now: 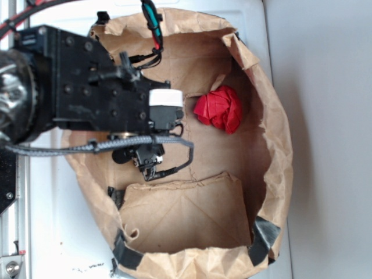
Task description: Grab the green sponge.
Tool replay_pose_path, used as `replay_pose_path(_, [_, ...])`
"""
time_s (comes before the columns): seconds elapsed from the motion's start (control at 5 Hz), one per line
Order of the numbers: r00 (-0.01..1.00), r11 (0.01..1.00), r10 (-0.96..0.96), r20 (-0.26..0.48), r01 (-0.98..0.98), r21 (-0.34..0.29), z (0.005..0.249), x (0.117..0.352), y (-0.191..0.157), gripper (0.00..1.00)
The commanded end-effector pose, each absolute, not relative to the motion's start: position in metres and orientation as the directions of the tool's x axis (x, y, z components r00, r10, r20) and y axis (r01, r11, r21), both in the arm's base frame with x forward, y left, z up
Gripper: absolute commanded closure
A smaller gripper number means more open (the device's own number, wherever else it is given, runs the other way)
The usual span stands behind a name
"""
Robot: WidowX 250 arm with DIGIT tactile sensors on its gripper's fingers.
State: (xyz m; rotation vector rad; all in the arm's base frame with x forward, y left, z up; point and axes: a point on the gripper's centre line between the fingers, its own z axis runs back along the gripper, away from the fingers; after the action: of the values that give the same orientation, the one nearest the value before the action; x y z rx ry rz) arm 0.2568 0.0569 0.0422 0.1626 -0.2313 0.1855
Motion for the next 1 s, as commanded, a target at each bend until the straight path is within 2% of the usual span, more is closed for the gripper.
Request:
replay_pose_path(0.0, [0.952, 0.973, 0.109, 0.285, -0.161, 0.164, 0.040, 0.251, 0.066, 0.00])
replay_pose_path(0.2, [0.953, 0.973, 0.104, 0.286, -0.157, 0.169, 0.037, 0.253, 0.067, 0.00])
replay_pose_path(0.4, [0.955, 0.973, 0.125, 0.270, -0.172, 0.157, 0.040, 0.258, 0.066, 1.00])
replay_pose_path(0.8, [0.953, 0.971, 0.144, 0.266, -0.187, 0.147, 0.042, 0.265, 0.066, 1.00])
